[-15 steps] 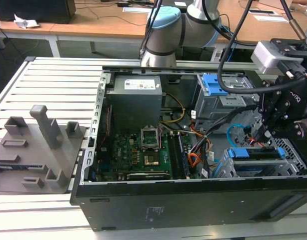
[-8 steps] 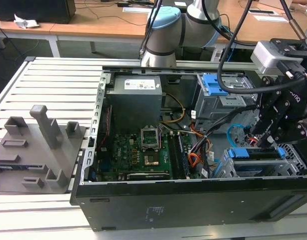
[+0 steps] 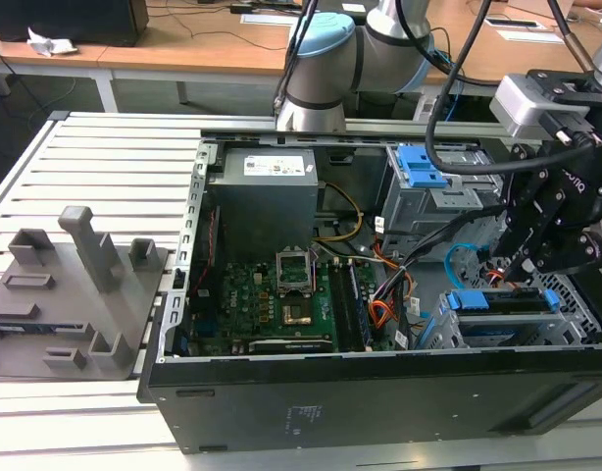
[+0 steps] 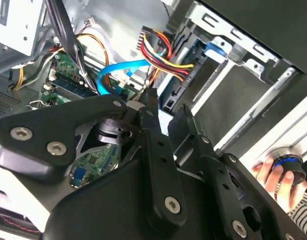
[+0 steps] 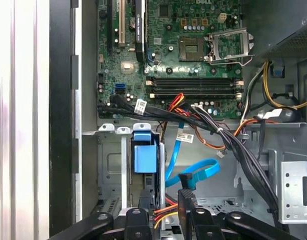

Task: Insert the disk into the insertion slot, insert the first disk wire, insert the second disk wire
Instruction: 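Insert the second disk wire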

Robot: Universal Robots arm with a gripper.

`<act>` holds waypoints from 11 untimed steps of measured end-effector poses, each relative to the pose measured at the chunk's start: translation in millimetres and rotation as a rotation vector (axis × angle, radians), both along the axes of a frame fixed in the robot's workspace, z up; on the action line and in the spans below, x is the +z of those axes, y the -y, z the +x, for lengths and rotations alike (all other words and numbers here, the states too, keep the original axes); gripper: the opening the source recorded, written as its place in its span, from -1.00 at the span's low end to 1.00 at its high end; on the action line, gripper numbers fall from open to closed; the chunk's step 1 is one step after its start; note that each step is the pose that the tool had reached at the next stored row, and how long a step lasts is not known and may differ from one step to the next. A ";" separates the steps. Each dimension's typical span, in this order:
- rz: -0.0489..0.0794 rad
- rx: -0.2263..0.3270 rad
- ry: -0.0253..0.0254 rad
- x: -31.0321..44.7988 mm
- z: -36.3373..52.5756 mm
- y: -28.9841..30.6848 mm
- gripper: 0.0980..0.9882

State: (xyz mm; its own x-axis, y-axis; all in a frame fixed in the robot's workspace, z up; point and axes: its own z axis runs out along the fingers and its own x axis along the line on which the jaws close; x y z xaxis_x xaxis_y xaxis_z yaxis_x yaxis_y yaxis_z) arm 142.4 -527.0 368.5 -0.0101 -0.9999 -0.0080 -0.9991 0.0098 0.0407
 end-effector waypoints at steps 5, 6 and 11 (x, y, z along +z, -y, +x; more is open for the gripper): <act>0.000 0.007 0.0000 -0.3 -5.2 -15.8 -0.41; 0.000 0.009 0.0000 -0.4 -7.4 -15.8 -0.41; -0.001 0.114 0.0000 -4.3 -18.1 -15.8 -0.41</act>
State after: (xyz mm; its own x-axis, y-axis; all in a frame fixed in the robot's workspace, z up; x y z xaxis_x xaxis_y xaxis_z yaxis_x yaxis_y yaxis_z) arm 124.3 -511.2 364.2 0.1038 -0.9946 -0.0070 -0.9937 -0.1040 0.0407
